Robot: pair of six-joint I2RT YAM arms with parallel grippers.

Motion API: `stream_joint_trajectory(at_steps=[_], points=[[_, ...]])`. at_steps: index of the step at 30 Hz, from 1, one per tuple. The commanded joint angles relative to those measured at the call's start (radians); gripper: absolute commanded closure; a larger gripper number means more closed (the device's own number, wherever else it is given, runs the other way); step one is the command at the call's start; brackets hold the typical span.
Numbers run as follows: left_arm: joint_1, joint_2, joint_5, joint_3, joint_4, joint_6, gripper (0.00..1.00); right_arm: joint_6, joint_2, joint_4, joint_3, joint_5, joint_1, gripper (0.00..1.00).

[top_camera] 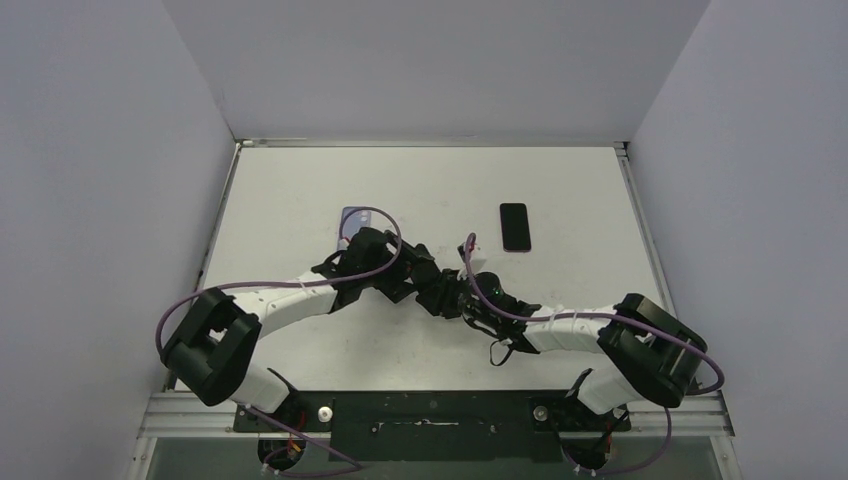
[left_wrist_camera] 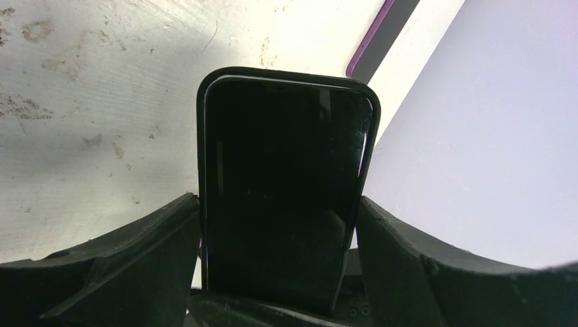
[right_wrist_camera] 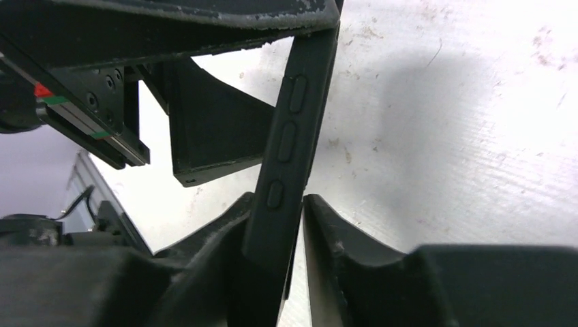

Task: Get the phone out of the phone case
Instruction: Pick up the phone at the center of the board, then adjust the phone.

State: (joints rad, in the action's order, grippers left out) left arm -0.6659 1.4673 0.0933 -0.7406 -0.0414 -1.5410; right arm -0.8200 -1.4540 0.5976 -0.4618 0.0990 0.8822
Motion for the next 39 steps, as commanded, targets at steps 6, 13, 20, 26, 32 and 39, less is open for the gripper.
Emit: stream_joint_trajectory(at_steps=[6,13,20,26,32,39], points=[[0.003,-0.073,-0.009,-0.005,-0.104,0.037,0.65,0.124,0.11,-0.019,-0.002,-0.023,0.005,1.0],[0.021,-0.133,-0.015,-0.069,-0.023,0.348,0.31,0.265,0.22,-0.199,-0.038,0.111,-0.07,1.0],[0.024,-0.26,-0.039,-0.133,0.074,0.896,0.13,0.437,0.333,-0.469,-0.129,0.284,-0.197,1.0],[0.026,-0.367,0.132,-0.146,0.084,1.403,0.12,0.605,0.334,-0.731,-0.273,0.376,-0.222,1.0],[0.025,-0.398,0.24,-0.197,0.207,1.76,0.12,0.743,0.329,-0.878,-0.393,0.459,-0.219,1.0],[0.022,-0.406,0.487,-0.23,0.287,1.993,0.12,0.919,0.315,-1.005,-0.481,0.5,-0.155,1.0]])
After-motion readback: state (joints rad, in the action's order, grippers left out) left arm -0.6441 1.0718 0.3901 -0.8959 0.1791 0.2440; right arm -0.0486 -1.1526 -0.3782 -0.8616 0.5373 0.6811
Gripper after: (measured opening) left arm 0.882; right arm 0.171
